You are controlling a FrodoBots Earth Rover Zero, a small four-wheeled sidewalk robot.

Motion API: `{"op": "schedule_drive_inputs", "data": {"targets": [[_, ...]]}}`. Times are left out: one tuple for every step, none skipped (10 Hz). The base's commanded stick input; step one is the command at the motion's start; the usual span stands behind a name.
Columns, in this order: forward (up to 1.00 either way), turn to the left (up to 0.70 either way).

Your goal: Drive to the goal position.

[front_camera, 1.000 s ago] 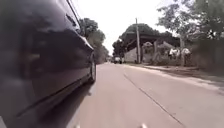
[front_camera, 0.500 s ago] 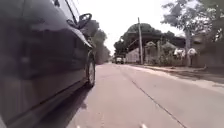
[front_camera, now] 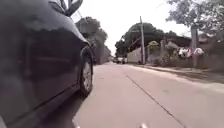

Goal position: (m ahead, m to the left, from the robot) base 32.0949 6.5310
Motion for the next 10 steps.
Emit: {"op": "schedule_drive_inputs", "data": {"targets": [[1.0,-0.1],[1.0,0.0],[1.0,0.0],[1.0,0.0],[1.0,0.0],[1.0,0.0],[1.0,0.0],[1.0,0.0],[1.0,0.0],[1.0,0.0]]}}
